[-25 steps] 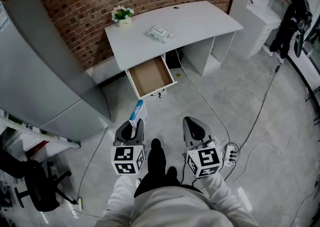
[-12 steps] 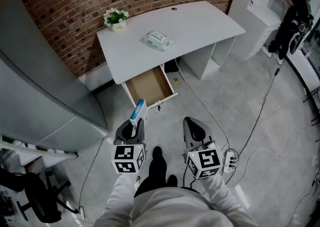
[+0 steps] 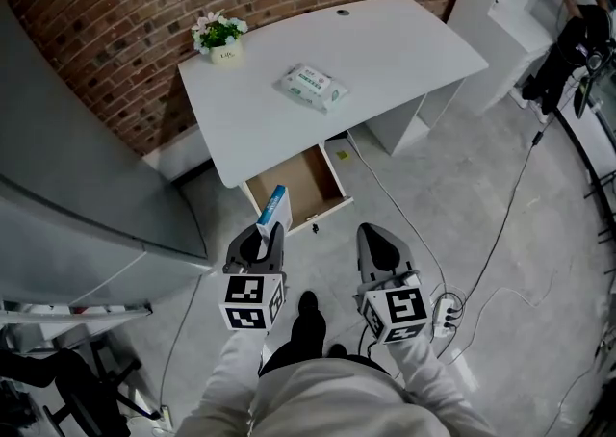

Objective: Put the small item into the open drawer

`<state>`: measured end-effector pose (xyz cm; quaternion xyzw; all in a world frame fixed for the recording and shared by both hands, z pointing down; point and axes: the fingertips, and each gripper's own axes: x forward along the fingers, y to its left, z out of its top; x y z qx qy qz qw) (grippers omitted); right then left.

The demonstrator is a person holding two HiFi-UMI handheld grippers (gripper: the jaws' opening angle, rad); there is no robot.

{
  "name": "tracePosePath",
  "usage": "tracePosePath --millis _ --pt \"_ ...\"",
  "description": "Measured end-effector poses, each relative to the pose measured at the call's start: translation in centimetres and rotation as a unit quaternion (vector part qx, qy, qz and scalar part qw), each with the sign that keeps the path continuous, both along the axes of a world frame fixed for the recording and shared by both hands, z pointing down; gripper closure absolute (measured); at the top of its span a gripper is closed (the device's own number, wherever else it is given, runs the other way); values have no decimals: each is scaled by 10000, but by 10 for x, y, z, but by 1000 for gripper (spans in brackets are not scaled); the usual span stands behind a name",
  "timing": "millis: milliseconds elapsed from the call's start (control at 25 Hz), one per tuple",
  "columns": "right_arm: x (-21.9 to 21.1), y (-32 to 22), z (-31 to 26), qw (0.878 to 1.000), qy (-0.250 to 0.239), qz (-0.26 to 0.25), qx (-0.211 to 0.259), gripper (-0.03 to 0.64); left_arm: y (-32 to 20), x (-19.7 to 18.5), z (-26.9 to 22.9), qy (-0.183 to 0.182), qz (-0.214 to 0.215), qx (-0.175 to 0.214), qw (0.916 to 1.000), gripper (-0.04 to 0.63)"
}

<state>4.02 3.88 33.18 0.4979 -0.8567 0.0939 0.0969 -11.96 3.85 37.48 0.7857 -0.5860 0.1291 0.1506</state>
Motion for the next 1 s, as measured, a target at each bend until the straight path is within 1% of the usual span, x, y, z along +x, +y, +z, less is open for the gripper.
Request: tracePosePath --millis 240,480,760,1000 --pt "-12 -36 6 9999 39 138 -30 591 -37 -8 12 42 195 -89 9998 514" --pt "-15 -56 9 9996 94 237 -80 591 -60 -10 19 96 291 -144 9994 514" --pt "-8 -74 11 9994 100 320 -45 591 -79 1 26 60 435 -221 9988 514" --pt "-1 -100 9 9995 39 309 -6 591 -98 10 40 -19 484 -409 9980 514"
